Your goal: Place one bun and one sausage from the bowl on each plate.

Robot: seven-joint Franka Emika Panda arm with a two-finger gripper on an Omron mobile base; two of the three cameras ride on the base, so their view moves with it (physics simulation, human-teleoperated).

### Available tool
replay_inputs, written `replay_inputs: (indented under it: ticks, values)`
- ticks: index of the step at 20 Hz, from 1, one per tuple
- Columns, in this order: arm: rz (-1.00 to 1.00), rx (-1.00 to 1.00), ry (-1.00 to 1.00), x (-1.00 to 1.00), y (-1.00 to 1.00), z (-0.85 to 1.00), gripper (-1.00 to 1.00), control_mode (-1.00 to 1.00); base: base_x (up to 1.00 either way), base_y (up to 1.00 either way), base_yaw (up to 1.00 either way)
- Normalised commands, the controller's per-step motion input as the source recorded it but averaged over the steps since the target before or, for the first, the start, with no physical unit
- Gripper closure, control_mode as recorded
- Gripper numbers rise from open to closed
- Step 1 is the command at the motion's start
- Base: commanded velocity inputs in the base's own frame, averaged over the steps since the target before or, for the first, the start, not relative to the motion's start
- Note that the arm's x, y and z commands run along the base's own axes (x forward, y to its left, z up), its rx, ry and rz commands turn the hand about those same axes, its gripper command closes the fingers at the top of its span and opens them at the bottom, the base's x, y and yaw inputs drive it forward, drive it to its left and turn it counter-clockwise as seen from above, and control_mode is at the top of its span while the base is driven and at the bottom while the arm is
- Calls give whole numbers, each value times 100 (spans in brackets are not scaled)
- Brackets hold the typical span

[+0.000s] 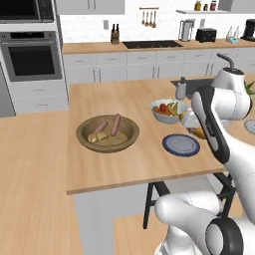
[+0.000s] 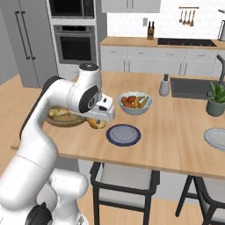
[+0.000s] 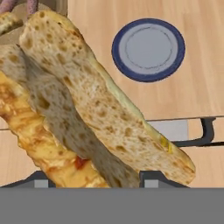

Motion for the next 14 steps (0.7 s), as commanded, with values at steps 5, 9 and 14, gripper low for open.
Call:
replay_inputs:
  ticks: [5, 9, 14]
  values:
    - [-3, 0, 1, 29, -90, -82, 100, -100, 0, 0, 0]
    - [-17, 0, 1, 50, -47, -66, 100, -100, 0, 0, 0]
    - [-7, 1, 1, 92, -19, -37, 100, -100, 0, 0, 0]
